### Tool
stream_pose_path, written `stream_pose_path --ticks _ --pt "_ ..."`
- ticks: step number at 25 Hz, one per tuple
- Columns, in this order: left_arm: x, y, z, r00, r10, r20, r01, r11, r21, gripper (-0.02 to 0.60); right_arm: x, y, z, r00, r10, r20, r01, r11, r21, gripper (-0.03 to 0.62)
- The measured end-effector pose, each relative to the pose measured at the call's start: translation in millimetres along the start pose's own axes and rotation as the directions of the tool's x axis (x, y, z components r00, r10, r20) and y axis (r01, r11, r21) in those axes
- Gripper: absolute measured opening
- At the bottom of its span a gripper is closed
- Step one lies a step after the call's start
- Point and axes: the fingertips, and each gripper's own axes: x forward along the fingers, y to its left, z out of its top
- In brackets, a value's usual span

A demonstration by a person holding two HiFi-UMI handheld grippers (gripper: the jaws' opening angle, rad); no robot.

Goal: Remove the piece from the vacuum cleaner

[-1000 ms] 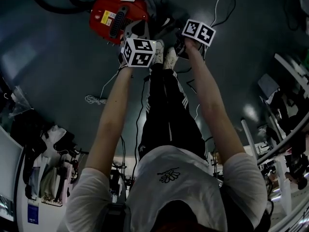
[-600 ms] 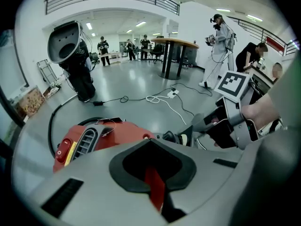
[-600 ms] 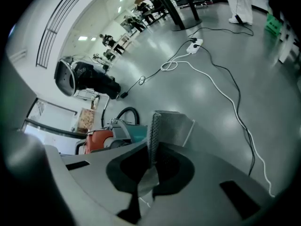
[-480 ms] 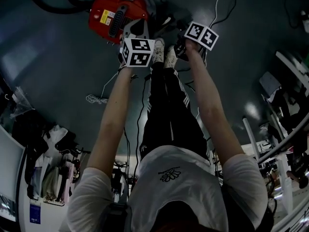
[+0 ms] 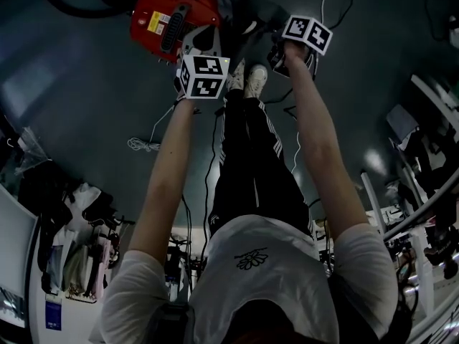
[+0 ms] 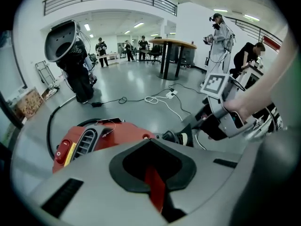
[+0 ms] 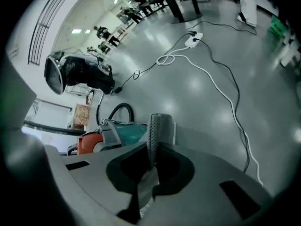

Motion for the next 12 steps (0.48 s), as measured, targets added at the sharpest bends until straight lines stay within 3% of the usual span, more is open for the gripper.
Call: stream_pose_path --ticks 2,6,12 --pt "1 0 0 1.0 0.003 0.0 -0.003 1.0 -0.022 0.005 -4 -8 -13 0.999 0.033 0.032 -0.035 0.997 0.073 0.025" --pt "0 0 1 1.0 0.0 0.001 0.0 0.999 -0.038 0.005 -12 -7 -22 0.997 0.038 0.068 -0.044 0.994 0.095 0.025" --pt "-1 -8 2 1.0 -0.003 -0.001 0.003 1.0 -0.031 0.005 -29 -15 -37 0.988 0.081 0.129 -0.107 0.97 0.217 0.025"
